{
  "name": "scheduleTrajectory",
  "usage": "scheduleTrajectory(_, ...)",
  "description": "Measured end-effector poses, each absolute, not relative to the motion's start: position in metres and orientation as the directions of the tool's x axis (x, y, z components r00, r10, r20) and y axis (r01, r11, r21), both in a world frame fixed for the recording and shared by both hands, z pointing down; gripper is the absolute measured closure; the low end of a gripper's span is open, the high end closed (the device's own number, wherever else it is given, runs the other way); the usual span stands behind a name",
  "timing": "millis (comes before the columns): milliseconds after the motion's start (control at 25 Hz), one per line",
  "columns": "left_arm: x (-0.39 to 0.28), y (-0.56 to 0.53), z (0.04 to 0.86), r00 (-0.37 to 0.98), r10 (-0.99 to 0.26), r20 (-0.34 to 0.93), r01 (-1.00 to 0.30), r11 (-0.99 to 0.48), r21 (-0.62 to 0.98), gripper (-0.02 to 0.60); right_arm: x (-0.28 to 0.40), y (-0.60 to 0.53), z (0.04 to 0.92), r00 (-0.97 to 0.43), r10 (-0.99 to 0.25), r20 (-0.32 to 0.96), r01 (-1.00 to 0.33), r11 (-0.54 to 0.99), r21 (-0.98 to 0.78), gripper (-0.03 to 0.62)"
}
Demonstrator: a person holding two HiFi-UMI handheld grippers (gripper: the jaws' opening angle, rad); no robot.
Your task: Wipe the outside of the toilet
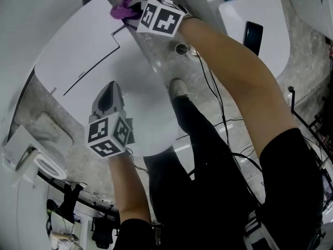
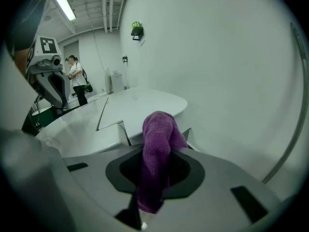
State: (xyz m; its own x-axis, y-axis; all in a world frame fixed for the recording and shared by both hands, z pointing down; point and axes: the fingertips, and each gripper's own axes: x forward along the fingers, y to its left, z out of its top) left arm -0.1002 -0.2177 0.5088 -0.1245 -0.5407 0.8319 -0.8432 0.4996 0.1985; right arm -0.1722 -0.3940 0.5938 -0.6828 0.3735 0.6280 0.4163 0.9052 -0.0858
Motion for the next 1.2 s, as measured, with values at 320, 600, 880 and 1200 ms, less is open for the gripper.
scheduleTrajectory(320, -0.115, -0.217, 0.511, -0.149, -0.52, 0.841, -0.819, 0.542, 0.19, 0.574, -0.177, -0.393, 0.632, -0.632, 0.436, 0.641, 0.472, 0.872, -0.128, 0.513)
scheduleTrajectory(600, -0.107, -0.214, 0.524, -0.156, -0.483, 0.862, -0.833, 0.533, 0.147, 0.572, -0.179, -0.397, 0.639, -0.644, 0.482, 0.594, 0.488, 0.857, -0.167, 0.513)
scheduleTrajectory(880, -0.104, -0.204, 0.53, -0.174, -0.451, 0.875, -0.819, 0.56, 0.126, 0.574, -0.185, -0.401, 0.655, -0.62, 0.455, 0.639, 0.514, 0.851, -0.108, 0.513)
scheduleTrajectory(1200, -0.095, -0.201, 0.541, -0.152, -0.427, 0.891, -0.822, 0.555, 0.126, 0.574, -0.183, -0.4, 0.668, -0.589, 0.447, 0.674, 0.569, 0.821, -0.048, 0.513)
